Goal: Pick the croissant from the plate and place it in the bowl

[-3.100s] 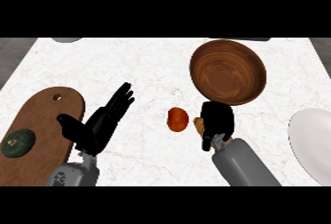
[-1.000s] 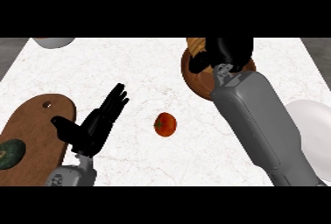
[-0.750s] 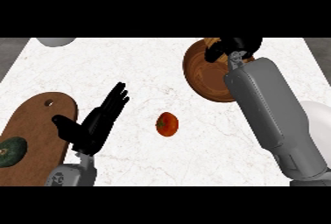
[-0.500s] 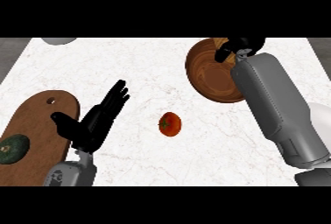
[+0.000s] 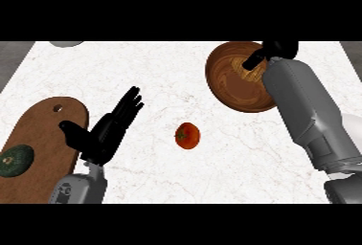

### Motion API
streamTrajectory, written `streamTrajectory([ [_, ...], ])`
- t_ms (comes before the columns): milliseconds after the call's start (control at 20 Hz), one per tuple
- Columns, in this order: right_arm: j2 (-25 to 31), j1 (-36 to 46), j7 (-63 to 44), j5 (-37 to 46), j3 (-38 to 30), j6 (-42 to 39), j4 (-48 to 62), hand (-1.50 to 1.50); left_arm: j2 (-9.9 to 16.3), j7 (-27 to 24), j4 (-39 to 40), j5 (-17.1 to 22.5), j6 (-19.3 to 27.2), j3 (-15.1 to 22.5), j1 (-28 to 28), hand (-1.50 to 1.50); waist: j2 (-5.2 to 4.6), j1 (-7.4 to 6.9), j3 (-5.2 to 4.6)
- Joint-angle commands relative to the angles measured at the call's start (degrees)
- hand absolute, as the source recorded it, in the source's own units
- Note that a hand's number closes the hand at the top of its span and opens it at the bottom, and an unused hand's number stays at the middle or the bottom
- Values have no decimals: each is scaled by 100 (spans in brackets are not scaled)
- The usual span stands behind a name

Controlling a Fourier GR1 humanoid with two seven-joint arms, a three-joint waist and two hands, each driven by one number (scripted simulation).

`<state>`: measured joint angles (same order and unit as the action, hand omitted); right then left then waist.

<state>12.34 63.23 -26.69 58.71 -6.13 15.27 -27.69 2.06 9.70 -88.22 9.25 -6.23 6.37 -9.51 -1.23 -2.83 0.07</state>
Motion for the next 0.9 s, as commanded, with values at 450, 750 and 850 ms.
streamTrajectory([
  [450, -991, -675, 2899, -2413, -1468, 1774, -1862, -150, -83, 60, -23, -14, 153, -39, 189, 0, 171, 365, 10],
  [750, -1222, -2128, 3308, -3284, -840, 1127, -3919, -150, 99, -17, -59, 62, 118, -289, 307, 0, 247, 568, -4],
  [850, -1227, -2533, 3216, -3628, -468, 1069, -4601, -150, 41, 116, -139, 31, 199, -221, 343, 0, 293, 637, -2],
])
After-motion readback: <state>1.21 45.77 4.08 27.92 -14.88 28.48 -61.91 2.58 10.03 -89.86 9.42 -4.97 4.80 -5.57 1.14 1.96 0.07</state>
